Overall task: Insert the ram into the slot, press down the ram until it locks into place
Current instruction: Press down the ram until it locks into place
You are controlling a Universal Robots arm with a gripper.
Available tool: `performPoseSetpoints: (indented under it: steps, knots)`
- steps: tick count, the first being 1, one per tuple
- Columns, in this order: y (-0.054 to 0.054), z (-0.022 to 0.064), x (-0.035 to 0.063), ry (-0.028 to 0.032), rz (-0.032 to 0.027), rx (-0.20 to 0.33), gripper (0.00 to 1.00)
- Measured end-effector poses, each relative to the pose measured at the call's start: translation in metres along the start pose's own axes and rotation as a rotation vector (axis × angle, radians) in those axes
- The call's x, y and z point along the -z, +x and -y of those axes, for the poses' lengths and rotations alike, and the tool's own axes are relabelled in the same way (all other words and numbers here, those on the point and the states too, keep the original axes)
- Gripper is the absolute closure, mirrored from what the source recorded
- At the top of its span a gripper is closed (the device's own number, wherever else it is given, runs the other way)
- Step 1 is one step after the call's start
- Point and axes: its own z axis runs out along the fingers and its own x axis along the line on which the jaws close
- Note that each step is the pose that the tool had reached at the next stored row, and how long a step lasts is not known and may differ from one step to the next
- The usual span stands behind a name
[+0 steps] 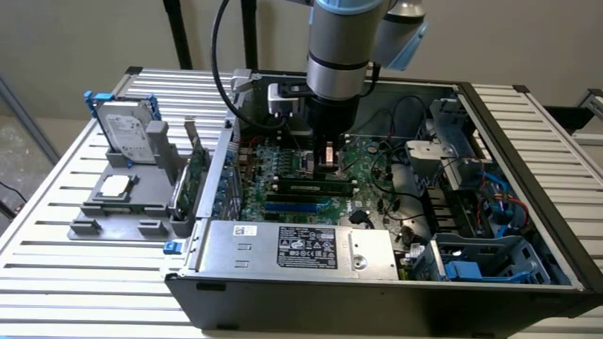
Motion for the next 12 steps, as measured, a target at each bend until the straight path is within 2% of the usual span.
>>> performPoseSetpoints:
  steps: [6, 12]
  knots:
    - [0.0, 0.0, -0.0006, -0.0001, -0.0002, 0.0, 0.89]
    - [-0.0003, 0.0001, -0.0075, 0.0, -0.0002, 0.0, 0.89]
